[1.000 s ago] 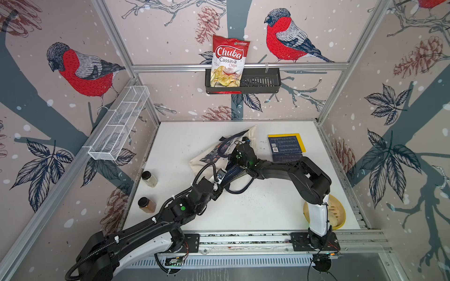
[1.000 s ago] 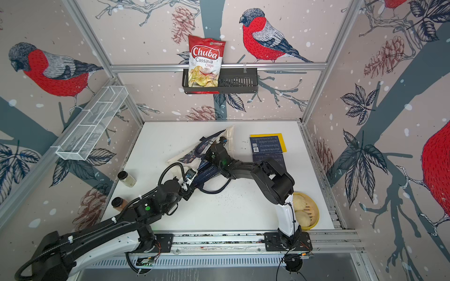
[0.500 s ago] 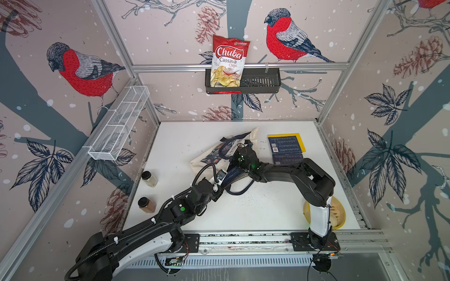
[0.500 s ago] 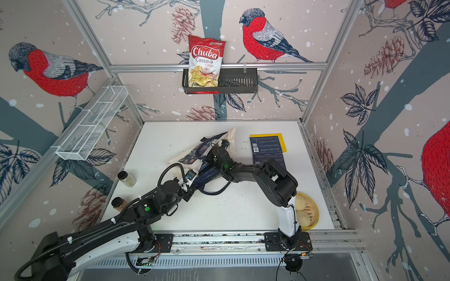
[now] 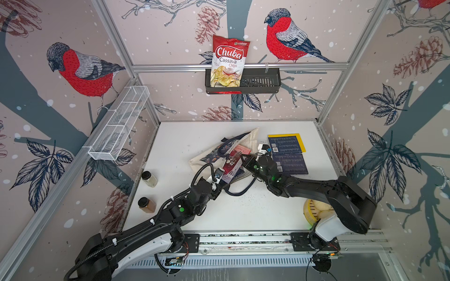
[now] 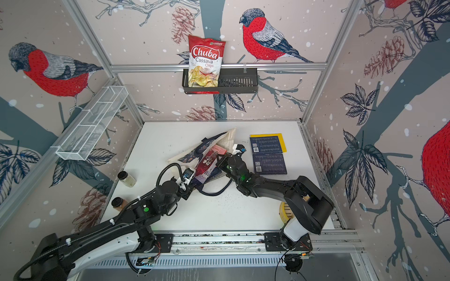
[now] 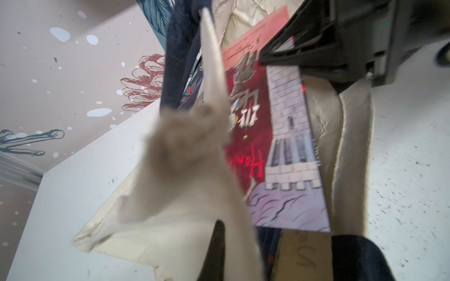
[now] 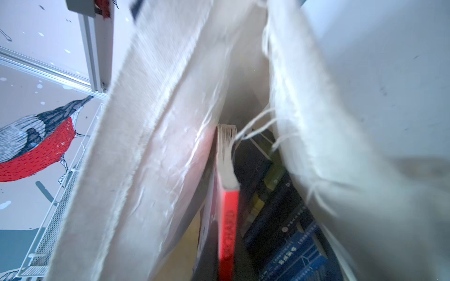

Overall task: Take out the books from the canvas bag
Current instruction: Pick up the book from the canvas bag, then place the book on the book.

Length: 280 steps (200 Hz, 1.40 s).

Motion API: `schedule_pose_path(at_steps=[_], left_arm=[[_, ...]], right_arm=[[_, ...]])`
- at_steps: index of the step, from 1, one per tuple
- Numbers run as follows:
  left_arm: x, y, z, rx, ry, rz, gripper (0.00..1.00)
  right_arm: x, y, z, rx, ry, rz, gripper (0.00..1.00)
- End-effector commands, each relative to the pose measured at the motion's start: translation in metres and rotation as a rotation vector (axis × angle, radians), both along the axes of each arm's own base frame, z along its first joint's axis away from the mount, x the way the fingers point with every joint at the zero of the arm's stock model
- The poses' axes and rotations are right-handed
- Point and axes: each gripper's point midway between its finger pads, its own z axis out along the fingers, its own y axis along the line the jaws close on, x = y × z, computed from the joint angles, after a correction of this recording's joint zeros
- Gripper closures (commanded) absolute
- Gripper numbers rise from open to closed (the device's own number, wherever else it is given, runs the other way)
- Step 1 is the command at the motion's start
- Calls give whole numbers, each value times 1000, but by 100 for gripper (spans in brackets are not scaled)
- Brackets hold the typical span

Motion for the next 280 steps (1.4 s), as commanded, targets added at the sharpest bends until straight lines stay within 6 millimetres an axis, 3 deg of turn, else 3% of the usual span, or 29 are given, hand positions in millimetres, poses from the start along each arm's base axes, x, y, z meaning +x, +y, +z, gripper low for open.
schedule_pose_path(at_steps=[1,58,69,94,107,129,150,210,244,280], left_arm=[[10,4,34,-106,-111,66,100],[13,10,35,-94,-121,103,100],[14,12,35,-90,-122,111,100],[13,13,33,-86,-122,117,100],[14,14,31,-77,-120,126,100],[15,16,28,-66,-113,140,100],[15,16,29,-77,-110,142,100],[9,8,32,-91,-108,71,100],[3,-4,29,-77,-96,-11,100],[2,-6,29,-76,-96,-27,100]], right_arm=[[-3,-21,4,-62,-34,-63,100],[-30,-35,-42,-112,67,-47,100],[-34,-40,-43,-101,70,-49,100],[-44,-52,-21,-92,18,-55,100],[-50,-62,9,-82,-46,-70,100],[-59,-89,46,-99,-124,-139,100],[-62,-118,61,-94,-145,-212,100],[-36,-207,90,-56,-202,-450,100],[-7,-254,69,39,-125,-515,100],[10,-274,43,65,-57,-556,100]])
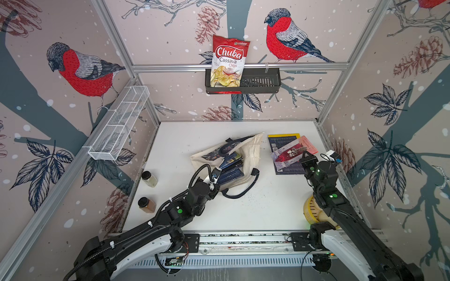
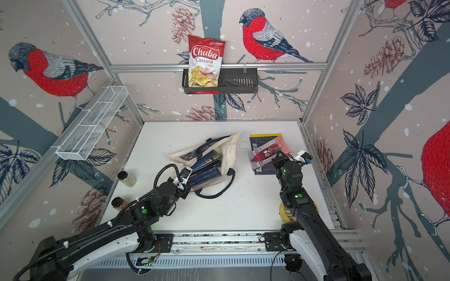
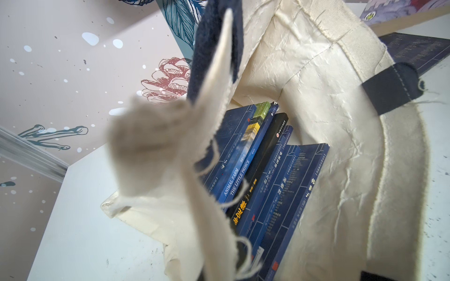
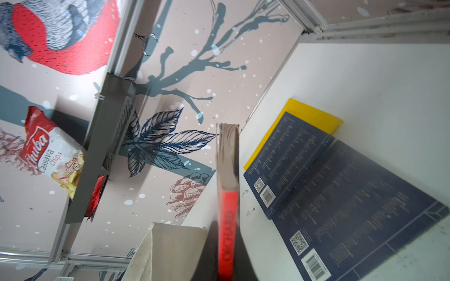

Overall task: Take out the books from the canvas bag
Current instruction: Place the book on the book.

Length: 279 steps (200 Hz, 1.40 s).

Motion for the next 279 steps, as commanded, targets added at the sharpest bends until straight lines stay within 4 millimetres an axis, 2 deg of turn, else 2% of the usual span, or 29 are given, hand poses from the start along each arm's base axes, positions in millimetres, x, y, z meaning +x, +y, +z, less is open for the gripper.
schedule_pose_path(at_steps=[1,66,144,169,193,196,215,247,261,279], left_arm=[[1,-13,24,-74,-63,-53,100],[-1,-17,25,-75,-63,-80,100],[-3,-20,24,-75,-59,-95,100],[-3,-21,23,-71,-55,-98,100],[-2,-21,23,-70,-56,-99,100],[-2,-21,23,-70,-56,-99,100],[-3,-21,23,-68,-54,-101,100],[-3,-22,20,-64,-49,-104,100],[-3,-23,20,-62,-46,-108,100],[-3,-24,19,-60,-44,-110,100]], right_arm=[[8,10,6,88,-42,69,100],[25,-8,-62,150,98,13,100],[35,-34,-89,192,101,-96,100],[32,-46,-98,220,99,-172,100],[36,-44,-104,214,119,-177,100],[35,-45,-114,215,146,-189,100],[26,-55,-132,251,180,-267,100],[30,-48,-151,265,233,-253,95],[31,-45,-161,292,263,-250,89],[34,-40,-170,310,292,-236,85]])
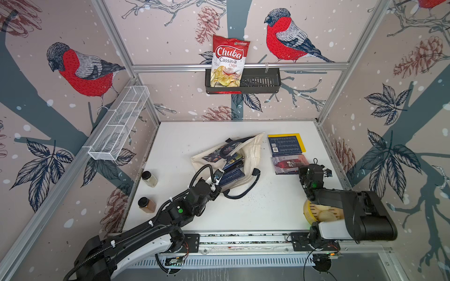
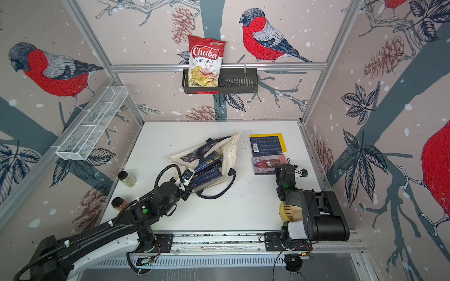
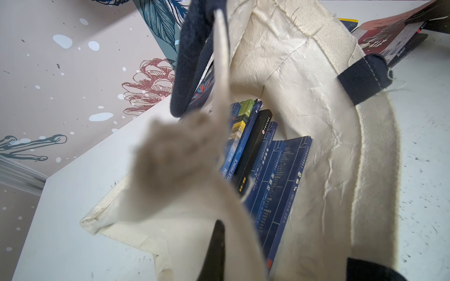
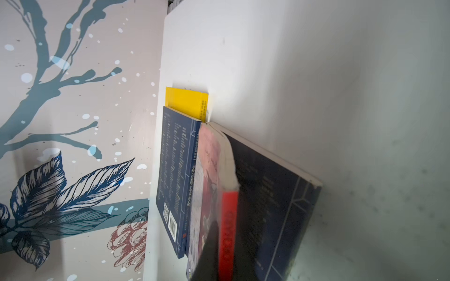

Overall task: Take out the books from the canvas bag
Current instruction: Place the book on the book.

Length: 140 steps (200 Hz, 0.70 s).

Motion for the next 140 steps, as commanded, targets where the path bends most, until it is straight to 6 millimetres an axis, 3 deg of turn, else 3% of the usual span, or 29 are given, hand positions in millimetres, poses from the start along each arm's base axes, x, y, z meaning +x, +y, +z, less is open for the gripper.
schedule_pose_path(at_steps=[1,28,57,102,140], left_arm=[[3,-13,26,-74,-70,-42,100],[2,-13,24,-66,-65,-44,100],[2,-15,23,-66,-63,-48,100],[2,-16,21,-60,-57,-53,100],[1,-17,21,-58,-56,-67,100]], right_arm=[[8,6,-1,49,-11,-3,85],[2,2,-11,66,16,-46,79],[-2,-1,-12,56,38,-62,61],[-14,-9,-14,49,74,-106,44],[-30,-20,-22,42,177,-149,20]])
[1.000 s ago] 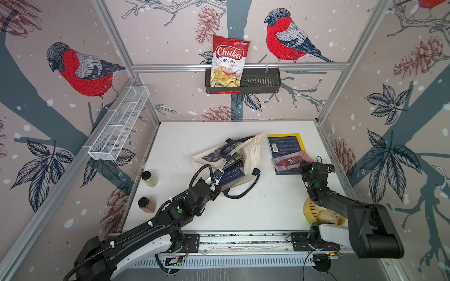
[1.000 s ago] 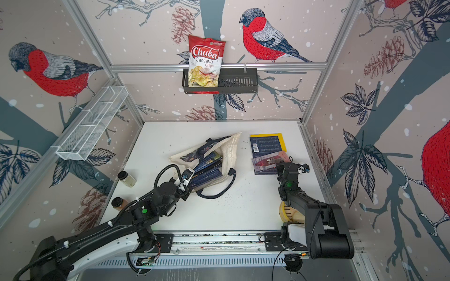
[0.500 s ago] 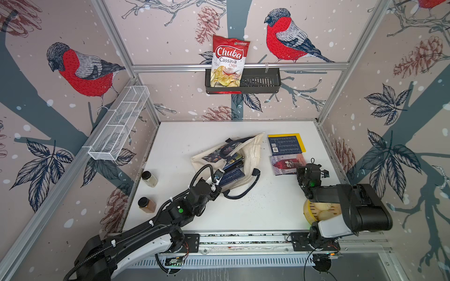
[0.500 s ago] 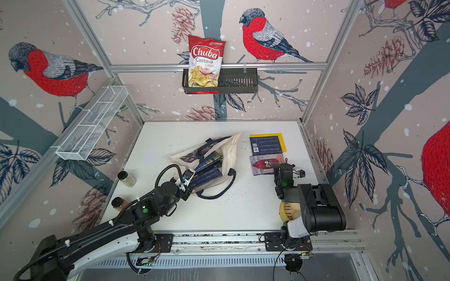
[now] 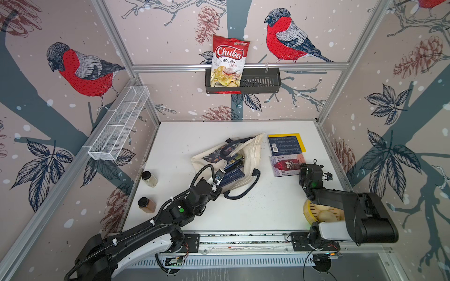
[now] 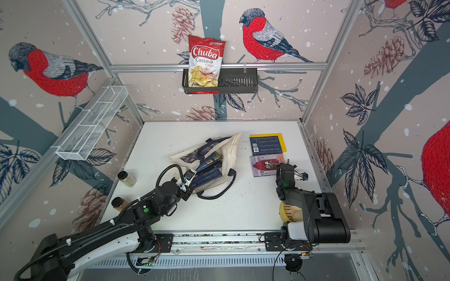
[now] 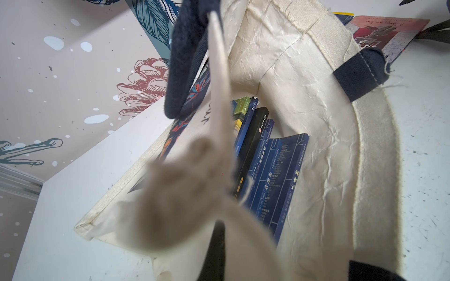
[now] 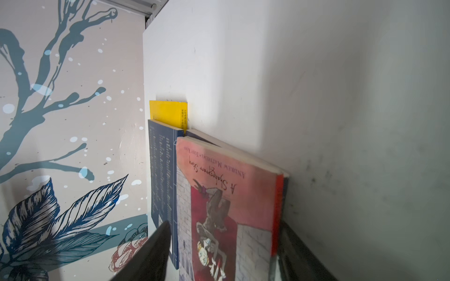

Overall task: Take out the books from the canvas bag
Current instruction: Place the book on the book, then pick up the book from the canvas bag.

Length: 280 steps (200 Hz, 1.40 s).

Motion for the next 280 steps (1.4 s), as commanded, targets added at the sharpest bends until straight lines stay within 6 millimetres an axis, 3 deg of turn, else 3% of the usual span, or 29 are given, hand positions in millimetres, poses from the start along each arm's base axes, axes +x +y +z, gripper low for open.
schedule_pose_path(at_steps=[1,25,45,61,100,131,155,189,242,280], left_arm=[[1,-13,25,-78,-59,-46,100],[4,-11,19,-45,-47,-25,100],[1,-15,17,-36,-32,-58,100],[-1,-17,19,-50,-37,-76,100],[-11,-25,26,-81,-59,-147,100],[-19,-33,24,-78,-53,-207,100],[-21,-35,22,-64,-52,-221,100],[-25,-38,21,-50,-60,-238,100],[-25,-36,24,-48,-84,-228,100],[-21,-29,29,-51,-113,-188,100]], right_arm=[[-17,-9,-16,-8,122,-42,20],[-28,-15,-10,-27,139,-60,18],[-25,-13,24,-65,52,-30,18],[-18,2,58,-125,-12,48,18],[-18,90,142,-195,-263,326,18],[-38,179,181,-175,-417,563,19],[-55,233,205,-200,-492,701,21],[-70,287,205,-144,-535,836,24],[-68,347,152,-111,-469,985,32],[-64,377,114,-111,-381,1053,37]])
